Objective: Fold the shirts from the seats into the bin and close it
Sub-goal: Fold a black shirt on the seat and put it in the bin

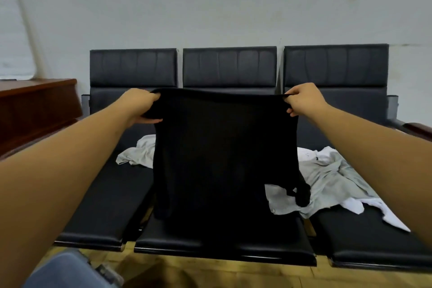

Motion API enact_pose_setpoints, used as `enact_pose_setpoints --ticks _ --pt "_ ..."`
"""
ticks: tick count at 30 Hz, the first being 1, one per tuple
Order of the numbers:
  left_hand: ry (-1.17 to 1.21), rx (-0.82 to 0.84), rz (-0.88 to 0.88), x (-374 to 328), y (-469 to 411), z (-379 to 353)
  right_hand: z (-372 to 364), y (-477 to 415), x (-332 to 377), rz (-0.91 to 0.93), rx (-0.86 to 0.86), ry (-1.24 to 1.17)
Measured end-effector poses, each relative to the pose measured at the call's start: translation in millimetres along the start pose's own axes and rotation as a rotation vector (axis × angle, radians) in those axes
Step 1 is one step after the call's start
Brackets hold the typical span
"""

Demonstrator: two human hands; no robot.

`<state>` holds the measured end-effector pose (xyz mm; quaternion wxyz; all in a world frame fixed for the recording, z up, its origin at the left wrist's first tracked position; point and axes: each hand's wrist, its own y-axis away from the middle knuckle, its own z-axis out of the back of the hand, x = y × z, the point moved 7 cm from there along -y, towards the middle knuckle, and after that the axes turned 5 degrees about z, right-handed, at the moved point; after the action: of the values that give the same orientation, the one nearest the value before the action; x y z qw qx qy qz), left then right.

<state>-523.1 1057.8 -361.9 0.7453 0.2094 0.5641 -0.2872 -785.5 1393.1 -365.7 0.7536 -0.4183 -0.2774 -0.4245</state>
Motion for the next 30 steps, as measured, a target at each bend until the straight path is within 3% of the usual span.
enact_pose_setpoints --ticks 2,6,9,10,14,17,23,26,30 --pt "-0.07 -0.017 0.019 11.3 -7.9 -5.6 -7.0 -0.6 -13.3 -0.028 0.017 -0.018" --pt "-0.431 -0.043 0.075 43.2 -21.7 -13.0 -26.7 3.4 -18.1 0.035 0.031 0.015" --pt "-0.821 0.085 0.019 67.2 -20.6 -43.0 -60.7 22.0 -0.2 0.147 0.196 0.05" --pt "-0.843 0.158 -0.055 70.1 -17.7 -61.5 -74.0 31.4 6.6 0.167 0.265 0.045" --pt "-0.454 0.486 -0.208 69.1 15.5 -137.4 -127.0 66.7 24.8 0.181 0.533 -0.089" --pt "-0.26 0.681 -0.222 72.3 31.1 -175.0 -147.6 78.0 27.1 0.171 0.578 -0.153" --pt "-0.243 0.542 -0.259 88.2 19.3 -162.0 -154.9 91.4 -0.5 0.13 0.641 -0.273" --pt "-0.146 0.495 -0.2 96.3 15.9 -148.0 -163.5 110.9 -28.3 0.022 0.793 -0.206" --pt "-0.18 0.461 -0.133 106.6 18.2 -137.3 -171.9 141.0 -42.2 -0.124 0.991 -0.292"
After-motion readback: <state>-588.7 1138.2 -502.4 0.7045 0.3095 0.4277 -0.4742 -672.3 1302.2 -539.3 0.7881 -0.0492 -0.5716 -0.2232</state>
